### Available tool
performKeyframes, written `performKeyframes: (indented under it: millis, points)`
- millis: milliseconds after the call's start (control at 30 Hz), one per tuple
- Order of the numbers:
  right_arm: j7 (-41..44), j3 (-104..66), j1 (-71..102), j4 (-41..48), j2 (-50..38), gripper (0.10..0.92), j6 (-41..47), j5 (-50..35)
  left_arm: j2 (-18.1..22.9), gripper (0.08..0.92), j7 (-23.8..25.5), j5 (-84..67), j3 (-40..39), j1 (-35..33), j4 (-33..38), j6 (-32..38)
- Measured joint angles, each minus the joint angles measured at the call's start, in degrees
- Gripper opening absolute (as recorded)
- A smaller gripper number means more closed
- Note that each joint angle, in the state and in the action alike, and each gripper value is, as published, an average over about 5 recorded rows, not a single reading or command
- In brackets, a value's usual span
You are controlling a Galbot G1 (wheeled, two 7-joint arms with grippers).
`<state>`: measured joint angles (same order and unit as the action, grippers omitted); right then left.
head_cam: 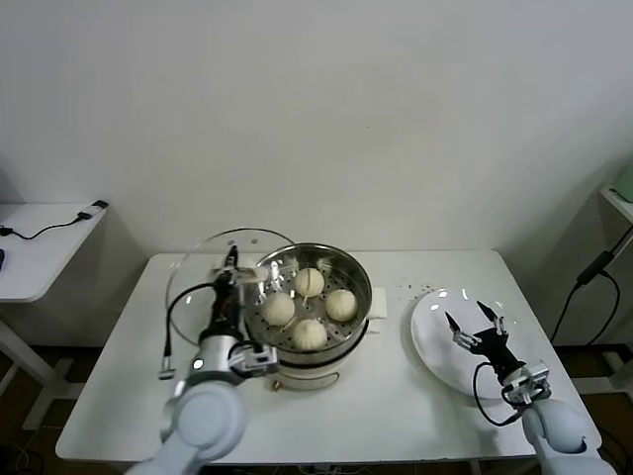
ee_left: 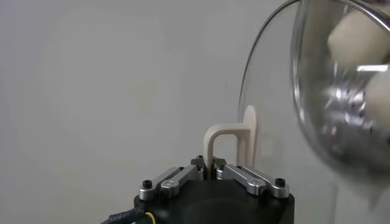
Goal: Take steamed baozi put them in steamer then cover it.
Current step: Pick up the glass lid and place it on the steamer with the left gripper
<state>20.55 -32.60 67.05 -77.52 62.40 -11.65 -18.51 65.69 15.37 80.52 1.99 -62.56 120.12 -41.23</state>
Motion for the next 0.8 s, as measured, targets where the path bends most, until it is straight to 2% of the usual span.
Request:
performKeyframes:
  millis: [267, 433, 800]
  points:
    - [0.14, 0.04, -0.24, 0.56, -0.17, 0.823, -0.19, 0.31, 9.38, 0.147, 2.35, 5.95, -6.51, 4.35, -5.77, -1.02]
    - [0.24, -0.08, -0.3, 0.79, -0.15, 0.823, -0.34, 0.58, 13.89, 0.147, 2.98, 8.37, -9.16, 5.77, -9.33, -1.01]
    - [0.76, -0.52, -0.44, 1.53, -0.16, 0.823, -0.68, 0.85, 18.54, 0.147, 3.05, 10.52, -10.84, 7.04, -15.48, -0.98]
